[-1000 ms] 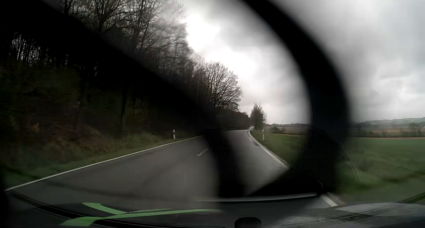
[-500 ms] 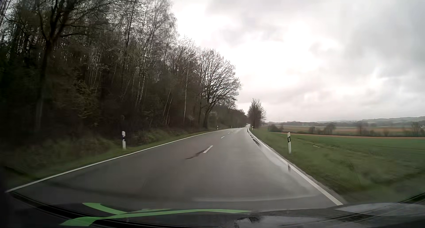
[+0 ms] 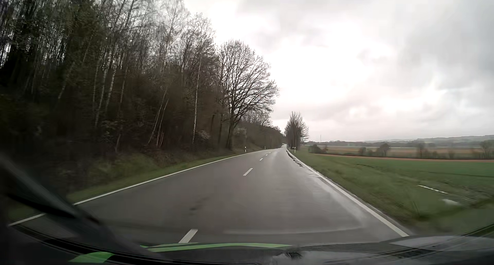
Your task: Follow the waypoints while adhering to traffic rules and regulations
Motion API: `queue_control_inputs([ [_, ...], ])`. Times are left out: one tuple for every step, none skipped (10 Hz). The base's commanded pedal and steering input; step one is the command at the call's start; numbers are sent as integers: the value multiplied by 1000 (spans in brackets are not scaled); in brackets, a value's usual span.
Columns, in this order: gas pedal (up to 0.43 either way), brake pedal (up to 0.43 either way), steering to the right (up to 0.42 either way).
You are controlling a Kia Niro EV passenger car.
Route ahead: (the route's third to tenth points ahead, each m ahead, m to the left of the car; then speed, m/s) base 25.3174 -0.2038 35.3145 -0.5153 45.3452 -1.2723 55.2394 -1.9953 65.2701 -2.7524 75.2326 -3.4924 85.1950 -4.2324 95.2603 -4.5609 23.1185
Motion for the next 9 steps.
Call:
queue_control_inputs([
  [157, 0, 7],
  [157, 0, 9],
  [157, 0, 10],
  [157, 0, 10],
  [157, 0, 10],
  [157, 0, 10],
  [157, 0, 10],
  [157, 0, 9],
  [157, 0, 8],
])
